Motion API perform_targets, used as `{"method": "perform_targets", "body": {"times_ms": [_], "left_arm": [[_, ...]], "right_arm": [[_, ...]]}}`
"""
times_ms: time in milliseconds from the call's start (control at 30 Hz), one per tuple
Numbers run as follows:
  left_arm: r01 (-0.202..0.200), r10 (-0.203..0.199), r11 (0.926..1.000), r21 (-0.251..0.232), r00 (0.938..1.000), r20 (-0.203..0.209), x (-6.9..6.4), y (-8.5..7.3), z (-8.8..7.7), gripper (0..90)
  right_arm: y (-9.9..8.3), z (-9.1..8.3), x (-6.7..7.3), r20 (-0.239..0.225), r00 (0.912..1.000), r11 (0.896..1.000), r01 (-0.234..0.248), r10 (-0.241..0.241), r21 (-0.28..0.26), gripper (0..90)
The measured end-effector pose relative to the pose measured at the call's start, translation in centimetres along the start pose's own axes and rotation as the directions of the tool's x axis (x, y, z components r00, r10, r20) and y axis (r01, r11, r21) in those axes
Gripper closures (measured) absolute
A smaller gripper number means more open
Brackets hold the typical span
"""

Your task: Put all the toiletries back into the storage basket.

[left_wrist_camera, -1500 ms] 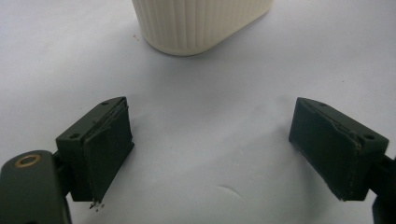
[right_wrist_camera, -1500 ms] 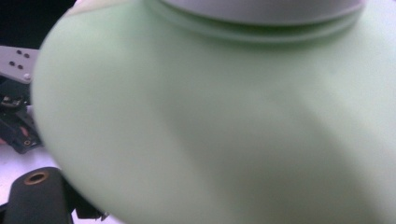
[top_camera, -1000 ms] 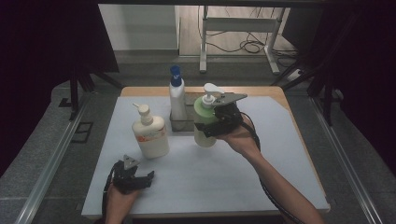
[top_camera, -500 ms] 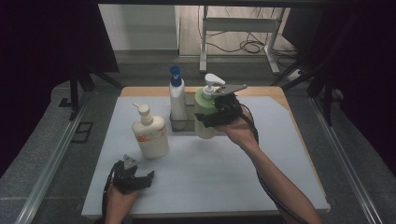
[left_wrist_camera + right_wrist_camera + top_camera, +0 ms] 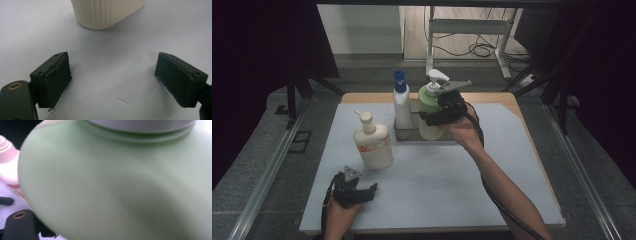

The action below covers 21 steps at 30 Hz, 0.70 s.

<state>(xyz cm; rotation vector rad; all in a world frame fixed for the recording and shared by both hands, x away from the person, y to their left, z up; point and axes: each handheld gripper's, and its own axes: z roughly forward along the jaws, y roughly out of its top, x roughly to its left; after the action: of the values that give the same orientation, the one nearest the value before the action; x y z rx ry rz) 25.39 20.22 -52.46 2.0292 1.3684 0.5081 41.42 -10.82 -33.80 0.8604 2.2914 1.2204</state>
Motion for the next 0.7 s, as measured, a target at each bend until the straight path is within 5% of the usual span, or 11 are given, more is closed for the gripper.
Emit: {"method": "perform_targets", "body": {"times_ms": [700], "left_arm": [[0.001,-0.001,1.0,0.0,1.0,0.001,0.0,0.0,0.0,12.7]], "right_arm": [[1.5,2.4,-1.7,0.071,0.9974,1.0,-0.015,0.016,-0.013,12.0]]}}
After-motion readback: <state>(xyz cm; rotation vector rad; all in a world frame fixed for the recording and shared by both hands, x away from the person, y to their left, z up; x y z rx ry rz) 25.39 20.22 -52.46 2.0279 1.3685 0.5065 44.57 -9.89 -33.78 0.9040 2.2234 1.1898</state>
